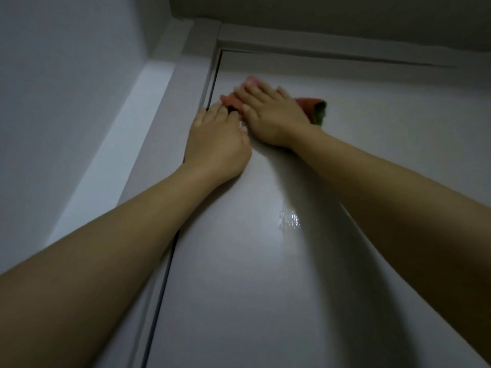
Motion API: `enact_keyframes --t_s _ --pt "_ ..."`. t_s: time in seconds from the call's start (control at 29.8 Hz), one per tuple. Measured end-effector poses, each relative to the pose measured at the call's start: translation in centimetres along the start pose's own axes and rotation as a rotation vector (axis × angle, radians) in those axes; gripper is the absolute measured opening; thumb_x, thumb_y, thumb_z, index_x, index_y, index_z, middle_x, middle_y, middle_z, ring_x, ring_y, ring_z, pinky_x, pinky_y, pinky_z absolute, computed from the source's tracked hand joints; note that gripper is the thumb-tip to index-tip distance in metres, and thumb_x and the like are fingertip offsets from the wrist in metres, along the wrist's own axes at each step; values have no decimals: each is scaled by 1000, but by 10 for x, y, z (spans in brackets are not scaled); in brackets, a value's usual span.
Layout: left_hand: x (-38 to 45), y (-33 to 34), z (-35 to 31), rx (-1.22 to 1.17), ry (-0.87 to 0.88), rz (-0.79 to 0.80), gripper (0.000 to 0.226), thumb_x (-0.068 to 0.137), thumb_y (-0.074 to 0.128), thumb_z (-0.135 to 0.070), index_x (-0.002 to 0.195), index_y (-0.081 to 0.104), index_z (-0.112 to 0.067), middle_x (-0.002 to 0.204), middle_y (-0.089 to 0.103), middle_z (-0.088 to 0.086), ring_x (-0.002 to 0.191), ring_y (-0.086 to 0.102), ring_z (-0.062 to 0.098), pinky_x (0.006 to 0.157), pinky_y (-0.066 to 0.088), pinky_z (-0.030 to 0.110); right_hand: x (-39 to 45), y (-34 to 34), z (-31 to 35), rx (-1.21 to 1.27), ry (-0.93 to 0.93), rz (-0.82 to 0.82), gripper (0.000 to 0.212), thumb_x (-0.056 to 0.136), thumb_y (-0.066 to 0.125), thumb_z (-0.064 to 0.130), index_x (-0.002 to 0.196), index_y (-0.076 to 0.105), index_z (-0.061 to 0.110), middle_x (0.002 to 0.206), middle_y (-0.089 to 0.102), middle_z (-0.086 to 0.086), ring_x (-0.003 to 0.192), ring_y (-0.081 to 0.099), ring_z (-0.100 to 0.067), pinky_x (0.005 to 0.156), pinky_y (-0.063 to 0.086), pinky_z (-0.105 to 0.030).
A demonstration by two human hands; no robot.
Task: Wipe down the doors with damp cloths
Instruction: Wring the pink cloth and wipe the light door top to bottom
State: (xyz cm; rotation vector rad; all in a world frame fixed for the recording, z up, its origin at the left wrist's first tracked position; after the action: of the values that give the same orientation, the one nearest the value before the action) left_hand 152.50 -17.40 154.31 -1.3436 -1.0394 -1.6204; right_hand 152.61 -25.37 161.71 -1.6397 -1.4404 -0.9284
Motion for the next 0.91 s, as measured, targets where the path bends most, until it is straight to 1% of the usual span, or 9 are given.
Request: enact_keyframes --t_s 0.1,0.24,0.3,0.4,0.5,0.67,0.74,0.84,0.91 --pt "-2 -1 3 -29 -8 14 47 100 29 -26 139 41 -3 149 36 15 141 25 27 118 11 39 -17 6 -6 16 -97 -1 50 102 13 42 151 9 32 159 2 8 146 -2 -11 114 -6 -35" --pt "-5 8 3 -6 -2 105 55 101 21 -32 149 24 -4 157 21 15 145 13 25 119 5 39 -15 -13 -92 -35 272 0 51 103 12 38 152 8 25 160 0 2 147 -2 -17 117 -1 -41" --pt "-6 8 2 10 0 113 55 101 22 -33 148 24 -4 156 22 15 145 14 26 119 7 41 -21 -16 -91 -37 338 -25 52 102 13 37 153 8 24 160 1 0 147 -1 -19 118 -2 -42" --pt "-5 3 4 29 -44 90 54 100 25 -32 145 30 -4 154 26 17 143 18 28 118 8 44 -47 -5 -45 -28 146 -45 52 102 13 39 152 6 26 160 1 3 147 -3 -16 116 -4 -40" --pt "-5 5 -11 -24 -41 108 52 101 25 -29 149 25 -10 158 17 14 146 11 25 119 -1 43 -77 -8 -65 -34 30 -7 52 103 15 36 152 4 25 160 -2 5 146 -4 -12 116 -5 -37" --pt "-7 10 -31 -173 -57 127 51 103 28 -30 149 27 -8 157 17 14 146 13 27 119 8 38 -79 -31 -153 -45 372 15 53 103 14 32 153 3 18 160 -3 -3 147 -4 -18 118 -2 -40" --pt "-6 9 -32 -186 -96 110 52 102 29 -33 147 31 -7 156 21 16 145 16 29 119 10 40 -84 -28 -132 -47 327 -1 53 103 15 33 153 4 17 160 -2 -3 147 -4 -18 118 -3 -40" --pt "-6 11 -36 -178 -140 130 57 101 30 -39 148 26 -8 157 17 16 146 12 29 119 7 42 -108 -14 -90 -43 48 12 54 102 14 38 152 1 22 160 -5 1 146 -7 -14 116 -6 -35" --pt "-9 13 -38 -162 -158 151 61 100 30 -43 151 21 -11 159 12 13 147 7 26 120 3 41 -117 -13 -87 -55 -40 59 56 101 12 45 152 -2 25 160 -6 3 146 -7 -13 114 -6 -32"
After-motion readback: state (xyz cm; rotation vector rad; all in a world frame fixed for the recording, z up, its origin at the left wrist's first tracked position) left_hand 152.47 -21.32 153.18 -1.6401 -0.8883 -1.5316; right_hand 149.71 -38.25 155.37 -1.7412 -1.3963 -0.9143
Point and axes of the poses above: each hand's wrist, its own x-axis towards the middle knuckle, its own y-axis out of the palm, z = x × y, the point moved 8 cm from there along x, towards the middle knuckle
